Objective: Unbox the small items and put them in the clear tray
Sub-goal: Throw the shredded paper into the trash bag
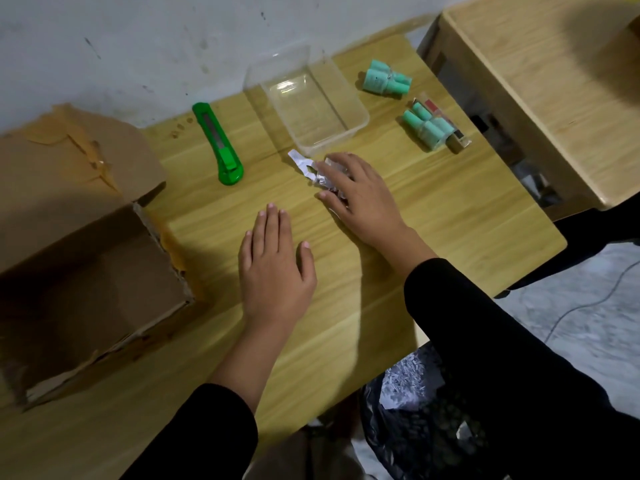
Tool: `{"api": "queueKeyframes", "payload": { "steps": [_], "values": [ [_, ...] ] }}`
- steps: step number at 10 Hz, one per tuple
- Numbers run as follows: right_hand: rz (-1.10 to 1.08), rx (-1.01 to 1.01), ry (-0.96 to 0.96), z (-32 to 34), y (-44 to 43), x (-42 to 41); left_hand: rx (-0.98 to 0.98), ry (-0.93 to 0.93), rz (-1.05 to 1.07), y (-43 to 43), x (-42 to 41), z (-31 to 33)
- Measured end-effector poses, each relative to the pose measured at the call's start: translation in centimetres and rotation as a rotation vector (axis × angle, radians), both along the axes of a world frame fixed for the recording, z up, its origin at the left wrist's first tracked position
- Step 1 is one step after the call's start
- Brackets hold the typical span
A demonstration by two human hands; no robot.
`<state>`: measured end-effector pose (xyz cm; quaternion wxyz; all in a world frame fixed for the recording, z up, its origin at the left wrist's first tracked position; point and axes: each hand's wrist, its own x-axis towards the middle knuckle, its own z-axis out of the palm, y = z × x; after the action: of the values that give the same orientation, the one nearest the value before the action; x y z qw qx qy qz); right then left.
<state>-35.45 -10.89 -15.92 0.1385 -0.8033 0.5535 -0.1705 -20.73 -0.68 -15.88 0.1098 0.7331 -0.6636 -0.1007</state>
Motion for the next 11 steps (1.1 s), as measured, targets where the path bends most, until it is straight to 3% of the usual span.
{"api": "queueKeyframes", "payload": {
  "steps": [2, 5, 11],
  "values": [
    [-0.008, -0.066, -0.160, -0.4, 0.8, 0.3, 0.003, 0.007, -0.002, 0.0, 0.0, 0.1],
    [-0.085, 0.014, -0.285, 0.1, 3.0, -0.4, 0.006, 0.010, -0.016, 0.0, 0.2, 0.1],
    [-0.560, -0.036, -0.567, 1.5, 7.5, -3.4, -0.008, 0.021, -0.018, 0.2, 0.1, 0.0]
  ]
}}
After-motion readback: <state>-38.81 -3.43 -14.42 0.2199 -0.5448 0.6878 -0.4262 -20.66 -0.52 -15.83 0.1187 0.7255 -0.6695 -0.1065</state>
